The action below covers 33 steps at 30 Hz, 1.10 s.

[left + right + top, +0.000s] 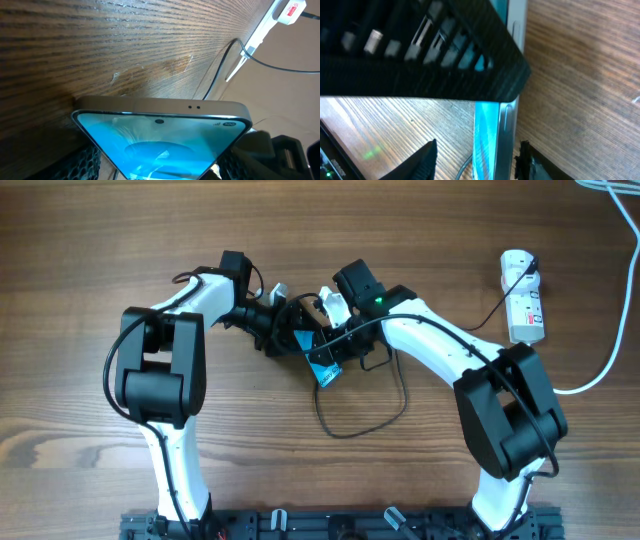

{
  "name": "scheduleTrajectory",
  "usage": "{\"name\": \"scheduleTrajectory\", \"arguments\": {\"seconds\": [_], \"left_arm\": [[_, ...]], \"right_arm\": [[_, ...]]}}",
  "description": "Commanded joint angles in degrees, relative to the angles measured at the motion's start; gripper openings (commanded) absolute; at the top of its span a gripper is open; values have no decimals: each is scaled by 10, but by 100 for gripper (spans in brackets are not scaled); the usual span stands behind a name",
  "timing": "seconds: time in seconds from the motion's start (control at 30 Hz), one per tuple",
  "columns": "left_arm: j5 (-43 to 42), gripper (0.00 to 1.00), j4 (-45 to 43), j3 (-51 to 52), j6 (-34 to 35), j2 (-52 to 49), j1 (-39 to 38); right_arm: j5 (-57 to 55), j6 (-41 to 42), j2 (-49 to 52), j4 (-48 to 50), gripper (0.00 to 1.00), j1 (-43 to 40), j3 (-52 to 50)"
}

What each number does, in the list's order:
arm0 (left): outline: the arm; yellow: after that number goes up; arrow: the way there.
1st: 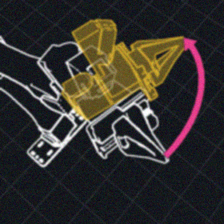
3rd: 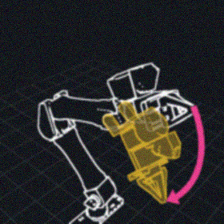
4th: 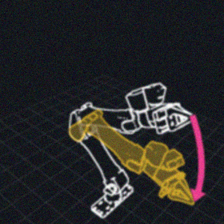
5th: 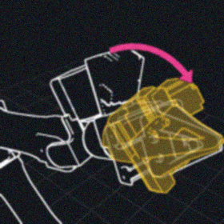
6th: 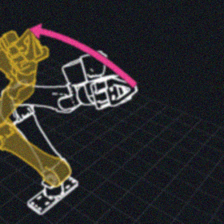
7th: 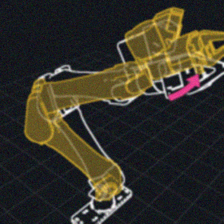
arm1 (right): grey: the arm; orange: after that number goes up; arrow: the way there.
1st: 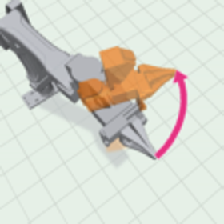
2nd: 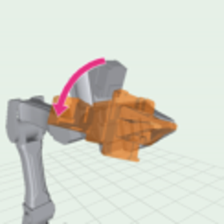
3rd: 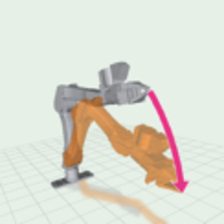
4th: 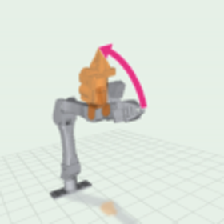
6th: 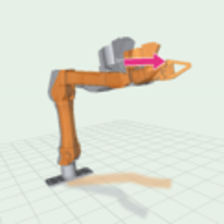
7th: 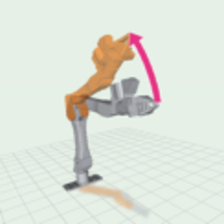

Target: Plug charger to phone and switch on socket

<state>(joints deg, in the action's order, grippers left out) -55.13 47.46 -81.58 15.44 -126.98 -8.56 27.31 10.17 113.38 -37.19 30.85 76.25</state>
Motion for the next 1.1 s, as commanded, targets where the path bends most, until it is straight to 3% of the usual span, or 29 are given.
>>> {"name": "scheduleTrajectory", "arguments": {"seconds": [0.0, 0.33, 0.63, 0.73, 0.83, 1.07], "left_arm": [[42, 75, -8, 9, -16, -23, -3], [42, 76, -8, 9, -16, -23, -3], [42, 78, -7, 9, -16, -23, -3], [42, 83, -7, 9, -16, -23, -3], [42, 98, -7, 9, -16, -23, -3], [42, 100, -7, 9, -16, -23, -3]], "right_arm": [[-8, 7, 9, -11, 49, 7, -2], [-52, 21, 9, -54, 48, 8, -2], [-2, 20, 9, -58, 26, 8, -2], [-2, 20, 9, -64, 19, 8, -2], [-2, 20, 9, -67, 6, 8, -2], [-2, 35, 8, -69, 4, 8, -2]]}}
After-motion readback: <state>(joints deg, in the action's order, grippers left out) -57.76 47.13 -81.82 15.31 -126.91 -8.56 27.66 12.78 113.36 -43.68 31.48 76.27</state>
